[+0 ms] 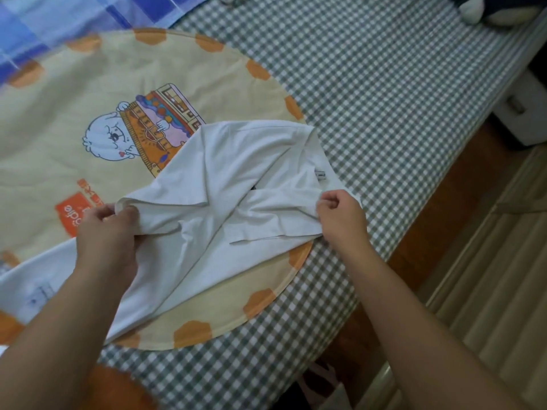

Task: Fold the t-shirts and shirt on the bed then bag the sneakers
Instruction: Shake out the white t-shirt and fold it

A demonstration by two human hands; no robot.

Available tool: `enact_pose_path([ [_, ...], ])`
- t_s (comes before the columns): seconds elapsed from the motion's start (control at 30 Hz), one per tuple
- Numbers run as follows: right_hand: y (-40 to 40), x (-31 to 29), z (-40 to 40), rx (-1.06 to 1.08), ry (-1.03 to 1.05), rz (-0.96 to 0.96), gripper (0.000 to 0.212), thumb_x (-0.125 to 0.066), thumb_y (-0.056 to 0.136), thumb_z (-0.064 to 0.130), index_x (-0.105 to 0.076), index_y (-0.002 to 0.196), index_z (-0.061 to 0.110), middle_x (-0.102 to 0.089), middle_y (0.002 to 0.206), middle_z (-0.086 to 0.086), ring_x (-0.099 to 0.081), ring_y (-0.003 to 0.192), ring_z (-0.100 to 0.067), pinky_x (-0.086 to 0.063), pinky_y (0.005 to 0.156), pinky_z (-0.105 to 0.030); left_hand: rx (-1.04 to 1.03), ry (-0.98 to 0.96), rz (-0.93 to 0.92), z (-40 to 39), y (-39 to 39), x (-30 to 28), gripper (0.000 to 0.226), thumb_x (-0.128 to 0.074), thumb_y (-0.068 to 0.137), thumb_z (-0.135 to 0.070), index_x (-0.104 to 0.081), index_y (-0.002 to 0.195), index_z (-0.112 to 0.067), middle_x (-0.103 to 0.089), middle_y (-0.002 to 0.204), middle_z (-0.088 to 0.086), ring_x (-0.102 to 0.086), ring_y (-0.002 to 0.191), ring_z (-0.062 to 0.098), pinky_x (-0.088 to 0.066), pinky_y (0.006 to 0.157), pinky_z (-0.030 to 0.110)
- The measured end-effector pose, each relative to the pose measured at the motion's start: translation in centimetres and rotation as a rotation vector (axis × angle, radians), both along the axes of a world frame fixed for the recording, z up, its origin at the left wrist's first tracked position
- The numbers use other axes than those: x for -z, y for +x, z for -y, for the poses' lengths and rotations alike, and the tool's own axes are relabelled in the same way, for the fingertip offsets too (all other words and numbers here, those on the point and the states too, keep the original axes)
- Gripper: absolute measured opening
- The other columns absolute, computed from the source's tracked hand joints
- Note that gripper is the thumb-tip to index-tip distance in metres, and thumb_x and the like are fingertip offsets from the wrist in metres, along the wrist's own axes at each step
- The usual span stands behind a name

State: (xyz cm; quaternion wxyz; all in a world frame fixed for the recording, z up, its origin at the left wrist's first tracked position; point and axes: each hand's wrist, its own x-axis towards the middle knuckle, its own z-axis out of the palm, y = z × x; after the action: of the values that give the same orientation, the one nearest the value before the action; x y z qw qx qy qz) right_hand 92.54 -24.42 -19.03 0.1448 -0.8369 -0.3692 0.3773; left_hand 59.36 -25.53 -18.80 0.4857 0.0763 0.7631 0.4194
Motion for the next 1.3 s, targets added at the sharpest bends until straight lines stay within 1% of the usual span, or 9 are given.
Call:
enact_pose_path([
  [0.2, -0.4, -0.7, -6.0, 0.129, -0.23, -0.105, 0.05, -0.067, 0.093, 0.039, -0.058, 0.129, 0.007, -0.063, 0.119, -0.005, -0.062, 0.103, -0.025, -0.051, 0.084, -0.036, -0.029, 0.002, 0.041, -1.1, 0.5, -0.7, 0.019, -0.057, 0.096, -0.003, -0.057, 0.092, -0.022, -0.062, 0.097, 0.004, -0.065, 0.091, 0.02, -0.058, 0.09, 0.041],
  [0.33, -0.9, -1.2, -8.2, 0.193, -0.126, -0.24, 0.013, -0.068, 0.092, 0.024, -0.067, 0.1, 0.013, -0.067, 0.1, -0.003, -0.064, 0.085, -0.018, -0.052, 0.065, -0.03, -0.044, 0.029, 0.073, -1.2, 0.4, -1.3, 0.02, -0.056, 0.096, -0.002, -0.057, 0.092, -0.021, -0.062, 0.096, 0.003, -0.065, 0.089, 0.02, -0.058, 0.08, 0.037],
  [0.43, -1.3, -0.7, -8.3, 0.207, -0.003, -0.288, 0.008, -0.069, 0.093, 0.026, -0.071, 0.089, 0.019, -0.069, 0.096, 0.002, -0.066, 0.089, -0.016, -0.056, 0.075, -0.03, 0.002, 0.067, -0.051, -0.8, 0.4, -1.4, 0.016, -0.059, 0.094, -0.007, -0.057, 0.094, -0.023, -0.062, 0.095, 0.001, -0.063, 0.087, 0.02, -0.056, 0.081, 0.035],
  [0.6, -1.7, 1.5, -8.7, -0.003, 0.136, -0.039, 0.012, -0.066, 0.096, 0.031, -0.071, 0.089, 0.022, -0.068, 0.087, 0.011, -0.063, 0.084, -0.007, -0.055, 0.087, -0.033, 0.566, 0.269, -0.831, 1.1, 4.0, -1.6, 0.031, -0.059, 0.084, -0.002, -0.059, 0.114, -0.011, -0.056, 0.116, 0.012, -0.049, 0.112, 0.029, -0.038, 0.102, 0.041],
  [0.7, -2.0, 2.1, -9.6, -0.003, 0.182, -0.056, 0.007, -0.067, 0.095, 0.03, -0.066, 0.101, 0.027, -0.067, 0.098, 0.012, -0.065, 0.094, -0.009, -0.055, 0.092, -0.035, 1.013, 0.533, -0.839, 1.4, 8.6, -1.2, 0.034, -0.064, 0.082, 0.003, -0.065, 0.114, -0.009, -0.058, 0.114, 0.011, -0.051, 0.109, 0.03, -0.037, 0.098, 0.032],
  [0.87, -1.5, 2.1, -9.7, 0.073, 0.181, -0.225, 0.026, -0.064, 0.095, 0.025, -0.068, 0.121, 0.025, -0.069, 0.107, 0.012, -0.066, 0.099, -0.008, -0.057, 0.093, -0.037, 1.517, 0.42, -0.912, 1.6, 12.9, 1.9, 0.045, -0.061, 0.093, -0.029, -0.053, 0.136, -0.02, -0.053, 0.131, 0.005, -0.05, 0.119, 0.029, -0.043, 0.095, 0.041],
  [1.07, -1.2, 1.1, -4.3, -0.244, 0.127, 0.2, 0.027, -0.057, 0.098, 0.042, -0.054, 0.116, 0.022, -0.055, 0.109, 0.007, -0.055, 0.099, -0.015, -0.047, 0.084, -0.032, 1.509, 0.425, -1.055, 2.4, 12.4, 2.9, 0.04, -0.05, 0.086, -0.014, -0.056, 0.126, -0.013, -0.051, 0.121, 0.012, -0.051, 0.104, 0.034, -0.046, 0.078, 0.045],
  [1.17, -0.8, 2.0, -3.1, -0.256, -0.032, 0.162, 0.032, -0.057, 0.099, 0.04, -0.054, 0.123, 0.02, -0.059, 0.112, 0.006, -0.057, 0.105, -0.016, -0.045, 0.085, -0.031, 1.449, 0.428, -0.985, 2.5, 12.0, 3.2, 0.048, -0.058, 0.086, -0.016, -0.055, 0.133, -0.013, -0.053, 0.125, 0.011, -0.052, 0.11, 0.033, -0.048, 0.087, 0.046],
  [1.3, -0.4, 2.4, -3.9, -0.194, 0.039, 0.109, 0.03, -0.061, 0.098, 0.032, -0.055, 0.126, 0.022, -0.056, 0.117, 0.007, -0.057, 0.109, -0.015, -0.045, 0.089, -0.029, 1.308, 0.485, -1.071, 0.9, 10.6, 3.3, 0.042, -0.053, 0.089, -0.014, -0.059, 0.13, -0.011, -0.057, 0.126, 0.012, -0.053, 0.113, 0.037, -0.042, 0.093, 0.048],
])
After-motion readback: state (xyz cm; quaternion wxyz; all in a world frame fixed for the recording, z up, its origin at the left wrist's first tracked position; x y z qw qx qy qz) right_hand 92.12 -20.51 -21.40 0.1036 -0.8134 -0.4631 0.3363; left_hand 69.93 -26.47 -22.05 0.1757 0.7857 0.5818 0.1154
